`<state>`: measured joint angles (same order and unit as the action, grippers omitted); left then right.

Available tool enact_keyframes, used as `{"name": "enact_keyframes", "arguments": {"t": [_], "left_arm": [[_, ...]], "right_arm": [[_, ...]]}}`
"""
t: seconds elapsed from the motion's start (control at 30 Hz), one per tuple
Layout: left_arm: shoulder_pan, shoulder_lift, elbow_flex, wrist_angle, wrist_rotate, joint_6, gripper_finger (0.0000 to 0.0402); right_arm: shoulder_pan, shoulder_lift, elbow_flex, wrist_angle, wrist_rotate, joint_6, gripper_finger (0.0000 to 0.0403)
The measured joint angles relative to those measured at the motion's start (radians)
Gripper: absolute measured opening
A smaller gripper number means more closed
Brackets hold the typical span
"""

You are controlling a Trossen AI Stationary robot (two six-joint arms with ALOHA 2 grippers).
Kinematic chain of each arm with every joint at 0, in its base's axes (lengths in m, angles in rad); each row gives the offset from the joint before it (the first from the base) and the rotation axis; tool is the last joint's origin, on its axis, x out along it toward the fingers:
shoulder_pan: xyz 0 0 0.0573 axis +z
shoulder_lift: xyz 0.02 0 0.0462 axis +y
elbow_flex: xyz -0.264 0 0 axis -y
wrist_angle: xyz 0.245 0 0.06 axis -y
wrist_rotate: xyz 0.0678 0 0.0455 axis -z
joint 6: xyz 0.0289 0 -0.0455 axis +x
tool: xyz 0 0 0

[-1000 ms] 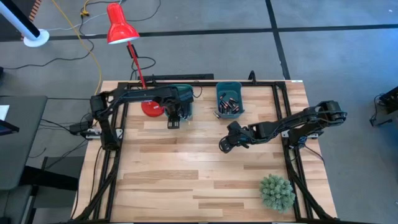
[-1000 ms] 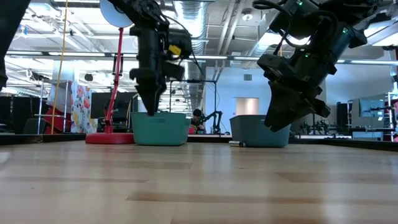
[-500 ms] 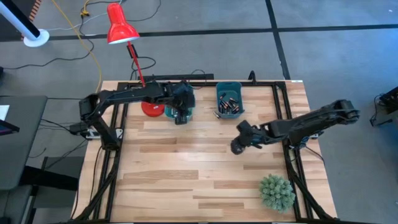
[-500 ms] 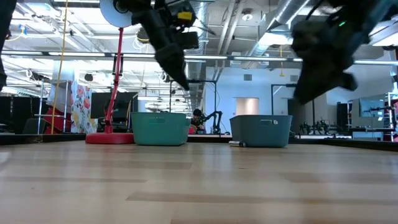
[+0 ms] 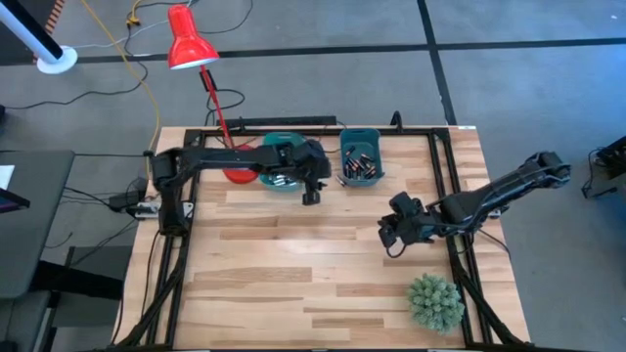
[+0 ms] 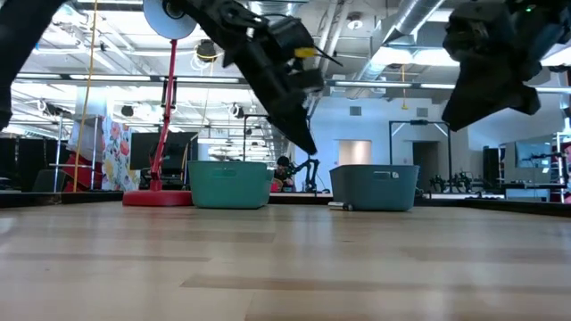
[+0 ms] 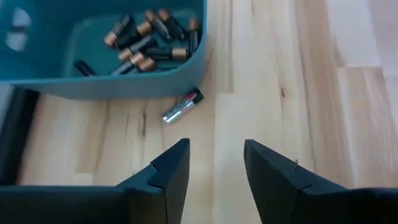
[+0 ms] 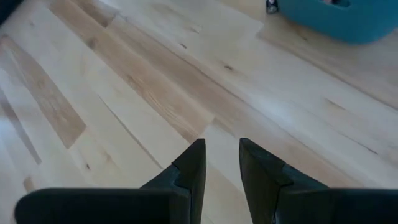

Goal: Sort batteries
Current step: Put the silver battery into the green bin

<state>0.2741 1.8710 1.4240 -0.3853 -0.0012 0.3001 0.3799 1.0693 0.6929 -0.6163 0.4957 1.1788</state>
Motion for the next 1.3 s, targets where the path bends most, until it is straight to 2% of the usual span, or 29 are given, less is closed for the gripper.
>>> {"name": "enact_keyframes", "arguments": {"t": [0.27, 0.4, 0.57, 0.8, 0.93, 1.3], "left_arm": [[0.006, 0.181, 0.185, -0.06, 0.003, -0.024, 0.0146], [0.024, 0.249, 0.236, -0.075, 0.073, -0.014, 0.0146], [0.042, 0.313, 0.27, -0.075, 0.083, 0.025, 0.0146], [0.072, 0.338, 0.277, -0.039, 0.088, 0.078, 0.0146], [0.08, 0.355, 0.278, -0.018, 0.136, 0.081, 0.0146], [0.072, 0.376, 0.276, -0.005, 0.095, 0.074, 0.0141]], "right_arm": [[0.006, 0.011, 0.0, -0.02, 0.003, 0.002, 0.0113], [0.006, 0.01, 0.0, -0.022, 0.003, 0.001, 0.0113], [0.006, 0.01, 0.0, -0.019, 0.003, 0.002, 0.0113], [0.006, 0.01, 0.0, -0.02, 0.002, 0.0, 0.0113], [0.006, 0.01, 0.0, -0.026, 0.002, 0.0, 0.0113], [0.004, 0.01, 0.0, -0.037, 0.002, 0.007, 0.0113]]}}
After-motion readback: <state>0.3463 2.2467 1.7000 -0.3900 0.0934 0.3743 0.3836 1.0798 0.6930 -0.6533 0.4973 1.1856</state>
